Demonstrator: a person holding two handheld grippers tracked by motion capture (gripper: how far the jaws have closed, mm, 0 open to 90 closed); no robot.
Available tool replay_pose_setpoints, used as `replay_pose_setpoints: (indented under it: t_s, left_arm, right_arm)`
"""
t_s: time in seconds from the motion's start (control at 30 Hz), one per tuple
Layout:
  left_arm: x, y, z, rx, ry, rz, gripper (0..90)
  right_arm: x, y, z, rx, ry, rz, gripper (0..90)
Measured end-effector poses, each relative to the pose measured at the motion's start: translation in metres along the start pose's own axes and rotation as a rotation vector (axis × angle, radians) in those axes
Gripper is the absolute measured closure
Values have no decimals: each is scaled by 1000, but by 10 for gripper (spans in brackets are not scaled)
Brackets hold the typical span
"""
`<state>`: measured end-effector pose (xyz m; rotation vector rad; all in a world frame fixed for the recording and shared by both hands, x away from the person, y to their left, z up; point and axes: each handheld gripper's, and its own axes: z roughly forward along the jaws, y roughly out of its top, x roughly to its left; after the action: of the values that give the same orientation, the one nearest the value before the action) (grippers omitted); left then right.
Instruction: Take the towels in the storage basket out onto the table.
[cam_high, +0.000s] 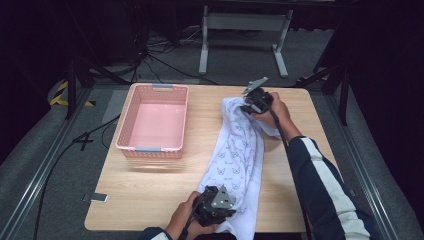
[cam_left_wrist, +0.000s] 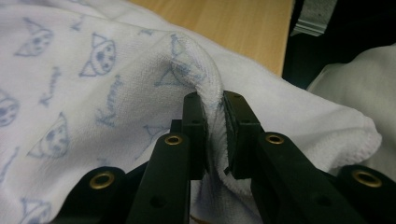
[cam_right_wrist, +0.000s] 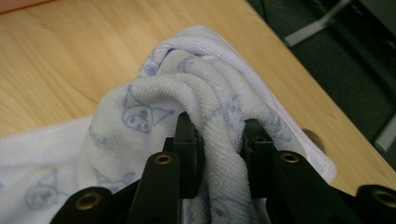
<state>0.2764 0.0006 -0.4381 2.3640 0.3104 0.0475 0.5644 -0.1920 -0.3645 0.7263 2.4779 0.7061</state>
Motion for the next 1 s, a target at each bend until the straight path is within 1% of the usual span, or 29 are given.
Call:
replay_pose_setpoints:
  t_s: [0.03,0.07,0.1,0.13,0.17,0.2,0.23,0.27,0.3,0.37,0.4,0.43,0.47,0.5,0.53,0.57,0.6,0.63,0.67,0.7,0.73,0.77,0.8,0.83,0.87,0.9,0.93,0.97,1.0]
  left_arm:
    - [-1,1,3,0,-7,0,801]
    - [-3,3,9,4,-16,5,798]
    - [-4,5,13,18,-15,12,790]
    - [-4,5,16,11,-14,0,770]
    - [-4,6,18,7,-25,-14,718]
    - [-3,7,18,7,-33,-9,654]
    - [-3,7,15,1,-27,-9,609]
    - [-2,8,13,-7,-19,-14,546]
    - [1,9,6,-19,-24,-9,486]
    - [8,9,-7,-60,-1,-18,472]
    - [14,9,-15,-71,17,-32,456]
    - [20,8,-21,-95,31,-54,444]
    - [29,6,-27,-108,54,-76,441]
    - [39,3,-31,-119,72,-95,443]
    - [47,0,-32,-117,99,-103,443]
    - [54,-2,-31,-106,134,-115,455]
    - [54,-2,-31,-106,134,-115,467]
    - [63,-6,-27,-73,174,-113,467]
    - [70,-8,-23,-62,195,-125,489]
    - [75,-10,-20,-40,207,-125,498]
    - [82,-12,-15,-19,231,-125,507]
    - [88,-14,-12,-9,249,-124,529]
    - [95,-15,-9,3,267,-130,536]
    - [100,-16,-8,9,276,-138,541]
    - [106,-17,-6,-4,273,-155,558]
    - [110,-18,-5,-5,267,-167,584]
    - [113,-19,-1,14,276,-149,590]
    - [115,-19,1,21,276,-138,592]
    - [116,-19,3,18,254,-136,632]
  right_arm:
    - [8,5,7,7,13,-21,715]
    - [14,8,12,13,21,-31,712]
    - [23,11,20,22,32,-45,699]
    - [29,12,26,22,47,-48,668]
    - [34,13,31,32,45,-48,595]
    - [39,13,36,53,29,-49,497]
    - [41,11,38,62,23,-58,456]
    - [41,9,36,53,14,-59,433]
    - [40,7,33,40,3,-48,411]
    - [34,-2,20,-9,24,1,376]
    - [31,-6,13,-22,25,14,368]
    - [29,-13,5,-38,25,26,354]
    - [27,-19,-3,-47,19,27,347]
    - [26,-29,-14,-68,30,32,352]
    - [26,-39,-26,-89,16,43,352]
    - [27,-48,-35,-113,28,52,376]
    - [27,-48,-35,-113,28,52,376]
    - [28,-58,-45,-141,33,56,401]
    - [32,-70,-54,-162,36,71,433]
    - [36,-80,-59,-169,56,63,468]
    - [41,-88,-63,-170,62,55,498]
    - [50,-100,-65,-159,78,43,563]
    - [57,-110,-64,-140,113,26,577]
    - [66,-122,-61,-133,131,8,590]
    - [71,-128,-58,-127,135,12,600]
    - [76,-135,-53,-114,162,17,609]
    - [80,-139,-48,-104,182,9,616]
    - [85,-144,-42,-87,175,-3,627]
    - [86,-146,-38,-73,189,5,636]
